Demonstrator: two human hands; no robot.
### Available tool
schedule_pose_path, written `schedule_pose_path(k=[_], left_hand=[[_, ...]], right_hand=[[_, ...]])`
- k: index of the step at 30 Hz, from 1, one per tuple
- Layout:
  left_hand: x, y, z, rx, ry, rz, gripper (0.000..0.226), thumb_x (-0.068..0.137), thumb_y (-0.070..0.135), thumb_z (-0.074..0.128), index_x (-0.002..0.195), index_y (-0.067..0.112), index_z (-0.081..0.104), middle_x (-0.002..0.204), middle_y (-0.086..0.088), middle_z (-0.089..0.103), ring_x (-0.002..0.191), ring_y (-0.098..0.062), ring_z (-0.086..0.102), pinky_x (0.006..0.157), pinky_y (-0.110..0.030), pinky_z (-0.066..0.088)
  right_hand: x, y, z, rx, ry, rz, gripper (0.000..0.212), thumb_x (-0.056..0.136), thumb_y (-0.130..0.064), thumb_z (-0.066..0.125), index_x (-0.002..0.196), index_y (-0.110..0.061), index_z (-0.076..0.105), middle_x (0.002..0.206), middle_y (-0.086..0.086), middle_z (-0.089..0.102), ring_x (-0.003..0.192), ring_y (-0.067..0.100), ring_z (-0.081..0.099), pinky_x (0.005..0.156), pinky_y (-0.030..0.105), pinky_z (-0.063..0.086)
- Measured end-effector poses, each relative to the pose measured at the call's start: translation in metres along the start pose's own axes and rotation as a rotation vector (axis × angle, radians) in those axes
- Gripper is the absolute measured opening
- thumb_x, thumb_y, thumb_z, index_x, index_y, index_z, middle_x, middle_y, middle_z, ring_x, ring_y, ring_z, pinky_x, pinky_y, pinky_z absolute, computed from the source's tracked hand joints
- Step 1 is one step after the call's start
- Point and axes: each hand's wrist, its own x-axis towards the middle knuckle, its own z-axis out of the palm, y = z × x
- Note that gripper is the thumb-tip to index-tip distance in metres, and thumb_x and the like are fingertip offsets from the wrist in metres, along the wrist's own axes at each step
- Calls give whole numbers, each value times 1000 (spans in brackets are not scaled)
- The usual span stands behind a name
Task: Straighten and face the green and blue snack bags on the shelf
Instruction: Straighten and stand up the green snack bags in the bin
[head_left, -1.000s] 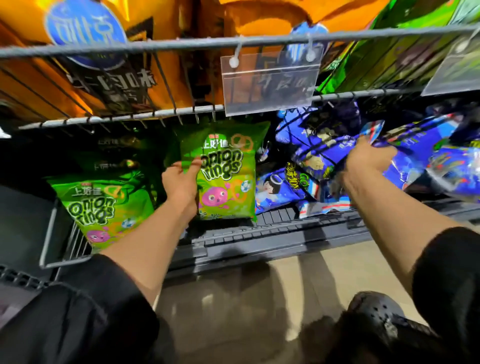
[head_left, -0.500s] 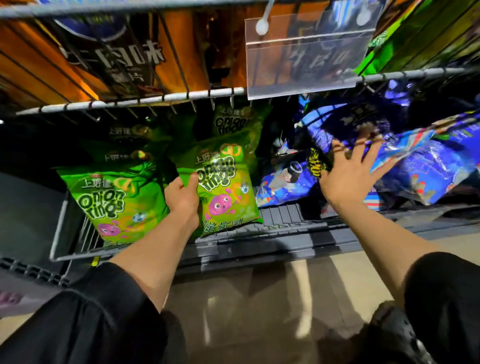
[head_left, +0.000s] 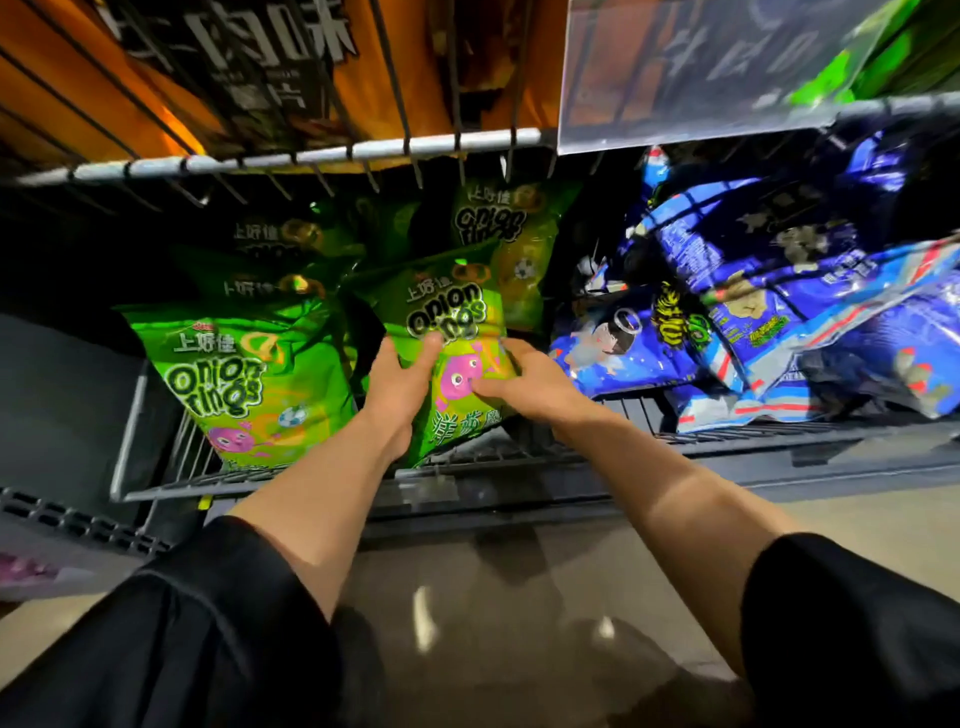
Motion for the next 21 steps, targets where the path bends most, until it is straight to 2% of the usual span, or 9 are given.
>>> schedule_pose_path(k=[2,3,7,10,11,13,15,18,21], left_hand=[[-2,-8,-6,96,-127,-20,98,51,50,90,132,21,43,124,1,64,114,-18,61,99,-40,49],[-1,-12,-9,142,-147,17,103,45,44,92,133,24,43,125,2,63,116,-19,60,100,-44,48],[1,-3,-8,237,-197,114,65,69,5,83,124,15,49,112,0,65,105,-17,62,99,-38,50],[11,23,3,357,-194,173,58,78,1,75,129,3,47,107,-1,61,102,-15,58,77,-3,45],[17,30,9,390,-186,170,57,81,3,73,131,3,47,110,-4,60,103,-14,56,72,0,42],[25,36,23,495,-163,154,57,86,14,69,137,5,45,130,-15,56,117,-22,54,88,-13,43],[27,29,33,561,-100,151,56,88,22,68,136,5,46,138,-19,51,128,-30,49,102,-28,38],[26,11,32,445,-5,99,52,77,29,77,117,1,59,117,-20,65,111,-32,61,93,-38,48],[28,1,9,393,62,67,63,76,28,79,124,1,48,119,-19,63,110,-34,60,94,-42,48]], right_hand=[[4,2,-1,7,16,19,73,75,-22,77,138,-17,41,124,4,59,115,22,58,101,37,46],[6,4,-2,38,28,37,76,74,-20,77,140,-15,38,122,4,58,115,22,57,100,36,46],[16,8,-1,111,126,92,100,63,-35,81,144,-15,27,130,2,53,119,22,54,102,39,45],[26,8,-1,187,269,25,93,53,-51,81,129,-16,41,120,-2,58,110,18,59,99,38,47],[31,6,-2,216,315,-7,83,55,-49,81,122,-17,44,112,-3,61,103,14,62,97,35,48],[41,1,-5,266,372,-41,64,68,-33,80,121,-18,47,102,-4,65,98,17,65,95,35,49],[48,-2,-3,209,380,-8,56,77,-30,74,124,-15,48,108,5,66,106,27,62,96,40,48],[55,1,7,-17,359,17,58,82,-44,66,127,-11,50,119,14,63,113,32,58,96,42,46],[56,-6,10,46,286,55,55,86,-47,61,123,-7,55,121,16,63,116,31,58,100,40,44]])
